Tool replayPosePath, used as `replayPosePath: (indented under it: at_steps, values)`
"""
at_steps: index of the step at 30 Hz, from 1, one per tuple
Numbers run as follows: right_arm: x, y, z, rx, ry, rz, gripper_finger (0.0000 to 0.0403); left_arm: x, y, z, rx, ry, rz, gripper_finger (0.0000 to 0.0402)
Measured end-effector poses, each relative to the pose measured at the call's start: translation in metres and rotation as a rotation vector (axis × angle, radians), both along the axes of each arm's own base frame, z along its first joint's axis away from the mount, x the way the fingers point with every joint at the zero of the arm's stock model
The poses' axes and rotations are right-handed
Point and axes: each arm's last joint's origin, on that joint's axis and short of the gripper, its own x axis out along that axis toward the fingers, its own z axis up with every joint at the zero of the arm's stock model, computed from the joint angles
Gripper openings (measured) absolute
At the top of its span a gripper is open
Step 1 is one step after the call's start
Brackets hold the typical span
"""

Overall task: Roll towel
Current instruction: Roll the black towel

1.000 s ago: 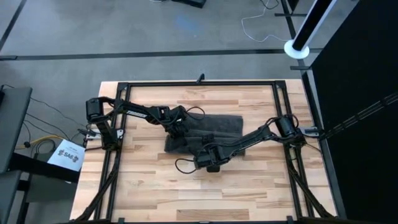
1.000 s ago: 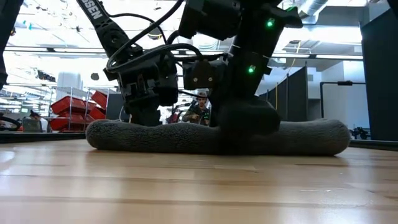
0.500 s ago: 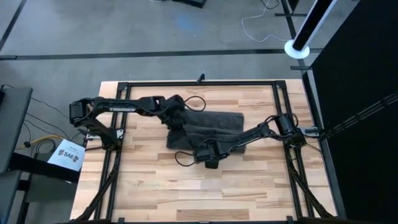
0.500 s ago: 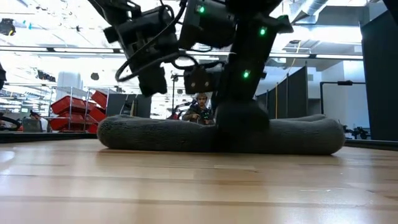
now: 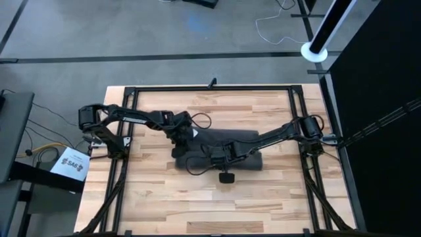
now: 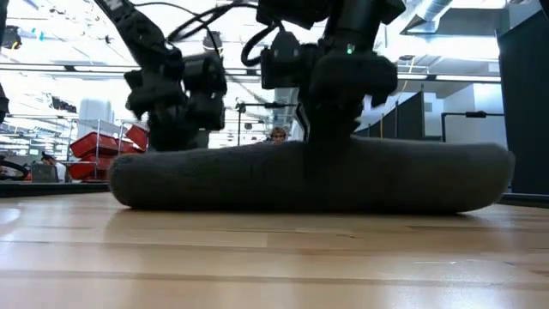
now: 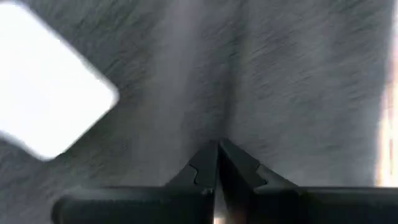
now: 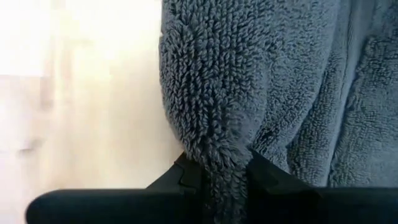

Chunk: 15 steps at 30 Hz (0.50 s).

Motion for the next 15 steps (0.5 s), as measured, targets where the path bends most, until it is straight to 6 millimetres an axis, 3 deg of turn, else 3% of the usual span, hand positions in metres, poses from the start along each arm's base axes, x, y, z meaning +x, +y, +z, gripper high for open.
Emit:
replayPosePath:
  at_steps: [6,15]
  values:
    - [-0.003,0.002,0.011,0.16,0.009,0.048,0.0041,-0.004,-0.005,-0.003,-0.049,0.028,-0.005,0.0]
    - [-0.001,-0.024,0.024,0.49,0.017,0.058,0.0041,-0.019,-0.015,0.036,-0.06,-0.069,-0.047,0.0]
